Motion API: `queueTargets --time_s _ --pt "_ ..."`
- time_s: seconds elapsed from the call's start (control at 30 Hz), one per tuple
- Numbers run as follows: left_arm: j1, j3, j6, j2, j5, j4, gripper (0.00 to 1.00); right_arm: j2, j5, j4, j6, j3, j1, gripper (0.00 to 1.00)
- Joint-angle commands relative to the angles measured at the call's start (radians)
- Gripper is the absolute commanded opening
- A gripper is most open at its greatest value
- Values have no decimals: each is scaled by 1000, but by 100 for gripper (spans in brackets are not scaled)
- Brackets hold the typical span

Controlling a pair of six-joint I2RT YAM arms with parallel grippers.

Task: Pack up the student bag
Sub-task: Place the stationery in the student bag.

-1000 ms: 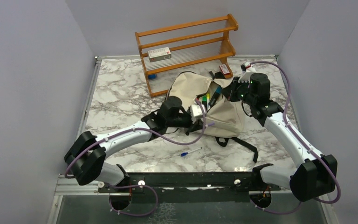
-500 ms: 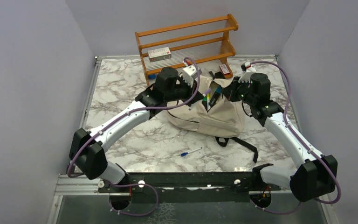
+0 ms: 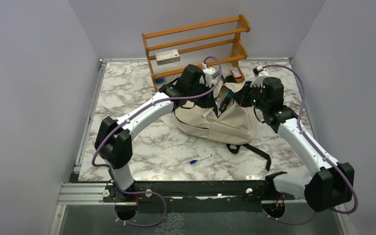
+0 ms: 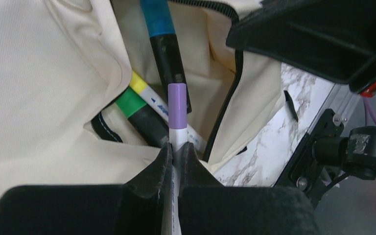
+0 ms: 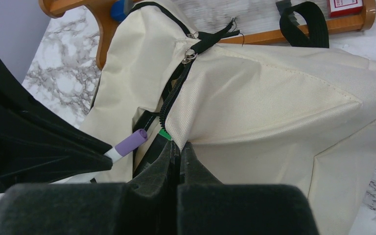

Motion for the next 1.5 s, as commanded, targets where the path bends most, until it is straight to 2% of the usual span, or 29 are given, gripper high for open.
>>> queueTargets --time_s 0.0,0.53,0.6,0.73,0.8,0.97,1.2,1.37,1.47 --pt "4 89 -46 56 -19 -30 0 -34 -32 63 16 -10 0 1" --pt "2 346 -98 301 -31 -23 0 -41 -67 61 32 -9 0 1" --pt "3 368 -102 322 -27 -19 6 -41 -68 63 34 -13 0 1" --pt "3 391 -104 345 -20 -17 26 -46 -66 61 34 -17 0 1" --pt "2 394 -98 344 -24 -16 32 -46 -63 61 35 -20 0 1" --pt "3 392 -83 324 -23 -16 41 -36 -69 58 32 -10 0 1" --pt "2 345 -35 232 -2 -15 43 -32 -66 61 29 -6 0 1" --pt "3 237 19 110 -8 3 43 -29 -62 52 25 -1 0 1" --pt "3 118 53 7 -41 56 43 -25 -53 52 19 0 0 1"
